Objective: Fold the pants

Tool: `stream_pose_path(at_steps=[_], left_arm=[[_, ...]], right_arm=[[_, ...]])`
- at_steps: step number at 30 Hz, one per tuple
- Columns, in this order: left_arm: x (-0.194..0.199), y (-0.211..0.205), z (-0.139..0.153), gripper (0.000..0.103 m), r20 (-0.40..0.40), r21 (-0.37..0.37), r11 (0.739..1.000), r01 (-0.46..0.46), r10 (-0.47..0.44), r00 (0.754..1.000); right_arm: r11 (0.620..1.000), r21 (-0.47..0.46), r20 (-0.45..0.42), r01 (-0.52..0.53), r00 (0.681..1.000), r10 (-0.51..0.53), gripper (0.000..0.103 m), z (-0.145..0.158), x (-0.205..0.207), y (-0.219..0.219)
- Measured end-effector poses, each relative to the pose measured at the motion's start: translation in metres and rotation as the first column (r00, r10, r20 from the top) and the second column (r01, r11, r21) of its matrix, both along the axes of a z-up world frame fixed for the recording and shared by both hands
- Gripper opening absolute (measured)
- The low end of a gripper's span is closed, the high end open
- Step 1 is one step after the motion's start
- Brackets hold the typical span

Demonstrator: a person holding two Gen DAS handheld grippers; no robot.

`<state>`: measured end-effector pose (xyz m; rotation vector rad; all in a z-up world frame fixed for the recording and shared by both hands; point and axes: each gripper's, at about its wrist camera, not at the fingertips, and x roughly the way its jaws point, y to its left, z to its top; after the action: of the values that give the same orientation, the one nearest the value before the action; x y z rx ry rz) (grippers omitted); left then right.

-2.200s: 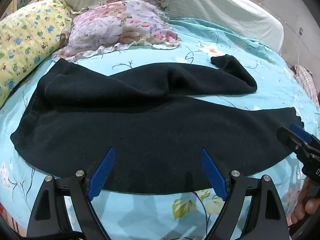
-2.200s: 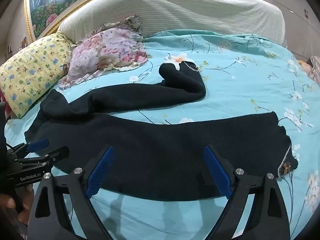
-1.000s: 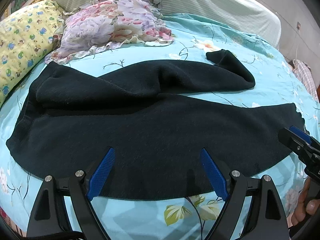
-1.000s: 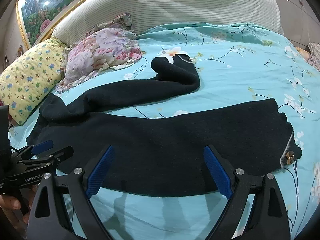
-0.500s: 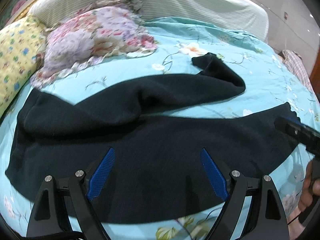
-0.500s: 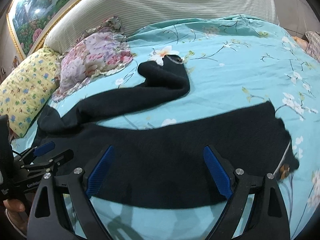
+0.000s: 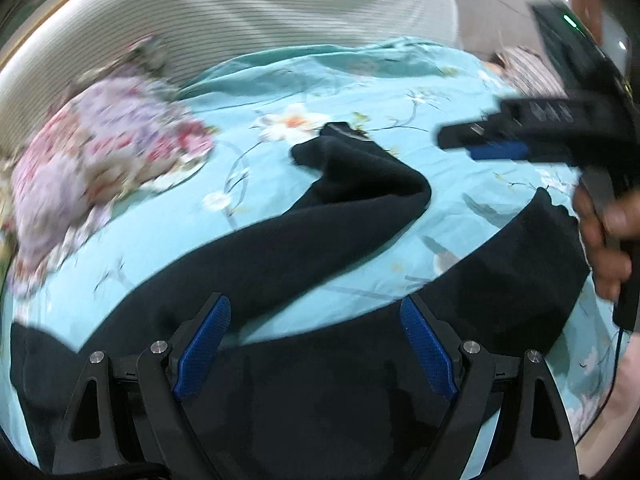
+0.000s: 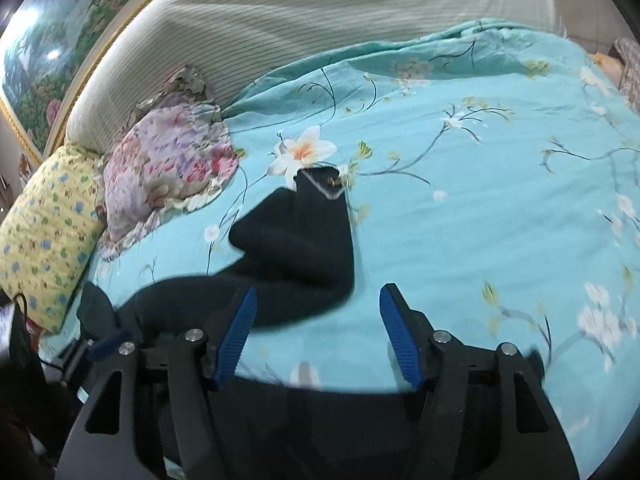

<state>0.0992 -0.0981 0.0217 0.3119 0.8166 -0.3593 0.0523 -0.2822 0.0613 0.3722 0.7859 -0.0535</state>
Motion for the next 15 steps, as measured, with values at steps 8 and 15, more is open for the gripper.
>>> stream_pose_path(at_steps=[8,15], left_arm=[[0.05,-0.024,-0.016,0.088,-0.026,0.068,0.993,0.1,-0.098,0.995],[0.077,-0.025,-0.045,0.088,-0.093,0.1,0.987,0.124,-0.115,0.989]], right_arm=[[0.991,0.128,-0.097,-0.024,0.995,0.037,0.058,-0.015,0.075,-0.036],[0.989,0.142,-0.206,-0.031,0.977,0.06,0.047,-0.048,0.127,-0.045]])
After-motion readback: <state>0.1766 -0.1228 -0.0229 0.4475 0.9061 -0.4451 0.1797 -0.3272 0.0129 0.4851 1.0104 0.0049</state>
